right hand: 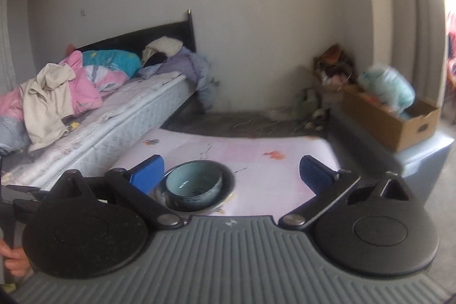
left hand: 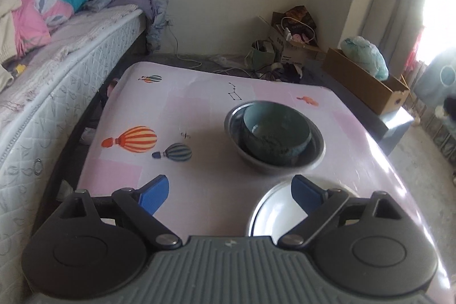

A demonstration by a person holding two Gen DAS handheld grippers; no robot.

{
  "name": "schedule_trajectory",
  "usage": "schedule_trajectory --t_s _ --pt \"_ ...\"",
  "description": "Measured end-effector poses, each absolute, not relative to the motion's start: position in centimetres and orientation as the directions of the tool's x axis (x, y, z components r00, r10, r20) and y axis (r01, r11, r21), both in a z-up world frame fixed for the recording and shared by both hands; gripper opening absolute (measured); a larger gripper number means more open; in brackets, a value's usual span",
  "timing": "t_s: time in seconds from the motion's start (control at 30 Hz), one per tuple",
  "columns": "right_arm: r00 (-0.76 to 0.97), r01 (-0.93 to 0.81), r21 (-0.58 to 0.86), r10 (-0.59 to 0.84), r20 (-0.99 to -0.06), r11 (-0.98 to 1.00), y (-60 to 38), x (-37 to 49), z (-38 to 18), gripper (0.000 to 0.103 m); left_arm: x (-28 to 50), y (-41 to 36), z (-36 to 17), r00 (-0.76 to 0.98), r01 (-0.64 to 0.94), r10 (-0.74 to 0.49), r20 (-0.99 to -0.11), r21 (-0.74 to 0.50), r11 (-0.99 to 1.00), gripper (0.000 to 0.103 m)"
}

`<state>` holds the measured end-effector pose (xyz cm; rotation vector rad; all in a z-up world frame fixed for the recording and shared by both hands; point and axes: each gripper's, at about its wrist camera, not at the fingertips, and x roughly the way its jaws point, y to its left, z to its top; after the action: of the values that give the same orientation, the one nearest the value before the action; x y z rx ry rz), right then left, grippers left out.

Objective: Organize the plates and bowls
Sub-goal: 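Move both tools to the rim of the steel bowls holding the teal bowl, then close both tools on the steel bowl rim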

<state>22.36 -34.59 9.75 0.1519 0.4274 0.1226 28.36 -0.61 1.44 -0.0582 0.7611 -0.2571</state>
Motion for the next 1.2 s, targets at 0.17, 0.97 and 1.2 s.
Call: schedule_trajectory --t_s 0.17,0.97,1.2 --pt "0.823 -0.069 0.320 0.235 -0.517 0.945 -35.3 30.0 5.5 0.100 33.8 -0.2 -0.5 0.649 0.163 -0.301 -0.699 -0.259 0.952 0.069" --pt "0.615 0.087 0.508 0.355 -0.704 0.857 -34.3 43.8 -8.4 0.042 43.7 -2.1 -6.6 0.508 0.042 -0.321 -0.800 -0.349 0.936 0.027" --pt "0.600 0.091 0.503 0.356 -0.717 0.859 -33.8 44.8 -8.9 0.035 44.6 -2.8 -7.3 0.496 0.035 -0.318 -0.808 -0.348 0.937 0.018"
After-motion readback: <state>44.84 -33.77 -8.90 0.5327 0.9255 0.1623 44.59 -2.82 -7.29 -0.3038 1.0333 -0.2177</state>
